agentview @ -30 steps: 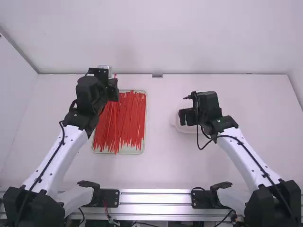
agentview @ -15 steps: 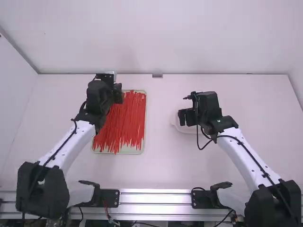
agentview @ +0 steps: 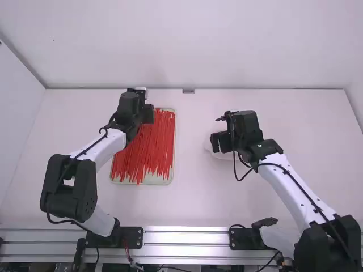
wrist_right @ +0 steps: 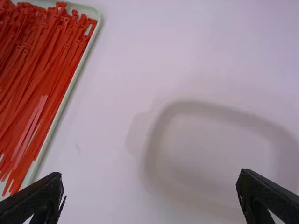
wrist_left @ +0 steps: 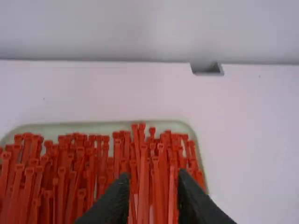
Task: Fasten the cable tie
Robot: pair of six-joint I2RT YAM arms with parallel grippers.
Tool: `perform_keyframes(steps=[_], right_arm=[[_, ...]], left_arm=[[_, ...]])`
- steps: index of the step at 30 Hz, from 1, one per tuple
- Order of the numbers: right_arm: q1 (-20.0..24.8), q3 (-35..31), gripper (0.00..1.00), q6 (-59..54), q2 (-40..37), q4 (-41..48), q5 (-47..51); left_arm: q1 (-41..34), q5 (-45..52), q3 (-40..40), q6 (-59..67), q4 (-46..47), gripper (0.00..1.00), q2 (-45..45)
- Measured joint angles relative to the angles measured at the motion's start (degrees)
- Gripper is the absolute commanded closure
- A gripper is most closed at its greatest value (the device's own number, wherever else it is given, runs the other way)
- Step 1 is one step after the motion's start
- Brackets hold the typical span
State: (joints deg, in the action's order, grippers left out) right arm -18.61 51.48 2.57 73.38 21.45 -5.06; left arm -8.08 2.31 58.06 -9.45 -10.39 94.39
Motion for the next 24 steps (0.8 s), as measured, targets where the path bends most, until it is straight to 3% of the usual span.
perform_keyframes(steps=[2,5,12,17,24], right_arm=[[0.1,0.0,0.02,0.0,0.0,0.0,0.1],[0.2,0.0,0.02,0.0,0.0,-0.1,0.1],[0.1,0.0,0.01,0.0,0.0,-0.3,0.1],[0.1,0.0,0.01,-0.2,0.0,-0.3,0.1],[0.0,0.0,0.01,-0.2,0.0,-0.3,0.1]], left_arm=[[0.0,0.0,0.4,0.0,-0.7,0.6,0.0],[0.0,0.7,0.6,0.0,-1.2,0.46,0.0],[1.0,3.1,0.6,-0.7,-0.5,0.31,0.0],[2.9,3.7,2.1,-2.0,5.2,0.13,0.0],[3.0,3.7,3.7,-1.9,7.4,0.04,0.0]])
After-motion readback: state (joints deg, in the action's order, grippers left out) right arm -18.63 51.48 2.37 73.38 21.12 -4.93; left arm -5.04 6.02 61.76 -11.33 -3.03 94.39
